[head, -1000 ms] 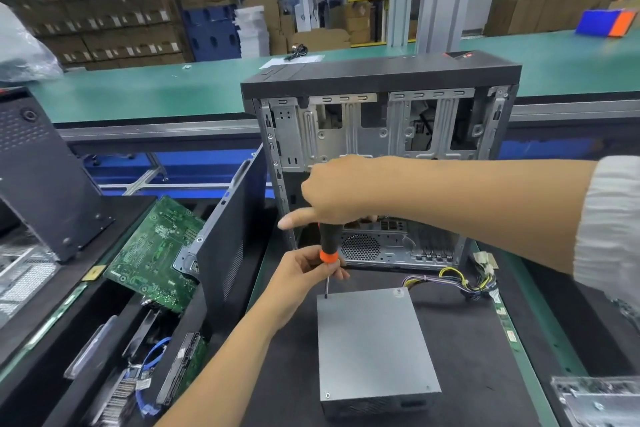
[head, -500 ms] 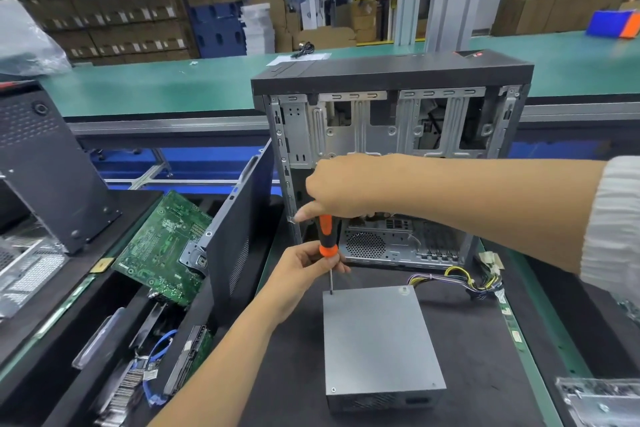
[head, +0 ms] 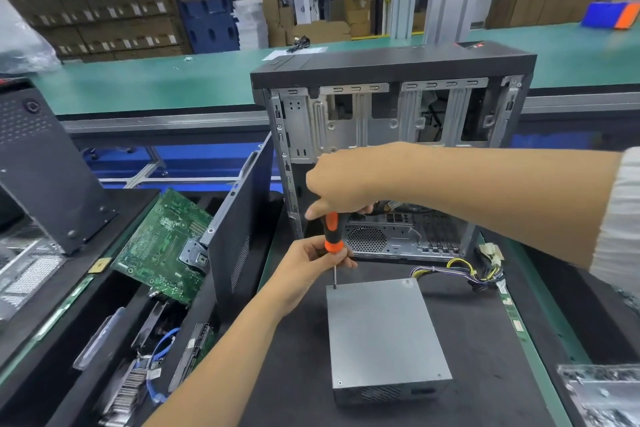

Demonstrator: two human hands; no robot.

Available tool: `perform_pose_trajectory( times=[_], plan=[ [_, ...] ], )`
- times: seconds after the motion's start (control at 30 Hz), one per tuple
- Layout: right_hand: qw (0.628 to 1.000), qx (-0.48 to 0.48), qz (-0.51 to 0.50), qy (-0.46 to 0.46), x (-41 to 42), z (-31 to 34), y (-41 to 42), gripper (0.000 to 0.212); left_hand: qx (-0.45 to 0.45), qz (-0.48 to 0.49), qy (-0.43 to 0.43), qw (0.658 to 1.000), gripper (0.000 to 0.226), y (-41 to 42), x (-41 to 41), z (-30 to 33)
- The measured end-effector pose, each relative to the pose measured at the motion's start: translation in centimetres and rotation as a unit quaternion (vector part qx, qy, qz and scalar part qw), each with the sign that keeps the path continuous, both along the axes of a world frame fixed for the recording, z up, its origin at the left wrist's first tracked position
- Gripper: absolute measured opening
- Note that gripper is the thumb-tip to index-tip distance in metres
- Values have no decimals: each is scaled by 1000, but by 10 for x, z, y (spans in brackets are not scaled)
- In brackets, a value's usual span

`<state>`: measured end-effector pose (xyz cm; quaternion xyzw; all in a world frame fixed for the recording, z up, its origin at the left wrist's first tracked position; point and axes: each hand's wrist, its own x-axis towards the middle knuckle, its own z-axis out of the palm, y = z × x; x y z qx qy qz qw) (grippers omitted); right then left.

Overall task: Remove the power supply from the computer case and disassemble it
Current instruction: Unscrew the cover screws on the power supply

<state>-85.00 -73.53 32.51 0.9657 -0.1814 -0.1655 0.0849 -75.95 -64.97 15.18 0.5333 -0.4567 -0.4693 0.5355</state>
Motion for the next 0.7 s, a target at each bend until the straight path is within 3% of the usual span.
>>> perform_pose_trajectory(
  times=[0.07,0.17,0.27,0.37,0.5,0.63,0.7],
  plan=[
    [998,44,38,26,-1,3,-4,18,-2,-2,1,1000,12,0,0,0],
    [995,80,49,40,-2,11,-4,47,1,-1,-1,1000,14,-1,0,-1],
    [996,84,-8,9,-5,8,-1,55,3,0,8,1000,15,-2,-2,-1],
    [998,22,-31,-40,-7,4,3,63,6,-7,-8,1000,20,-2,-4,0],
    [997,-44,-30,-50,-7,0,2,60,5,-1,-17,1000,20,-2,-5,0],
    [1000,-28,12,-4,-8,3,-1,33,0,9,-5,1000,14,-1,-3,0],
    [999,3,25,26,-7,7,1,39,-2,12,0,1000,13,-1,-2,0]
  ],
)
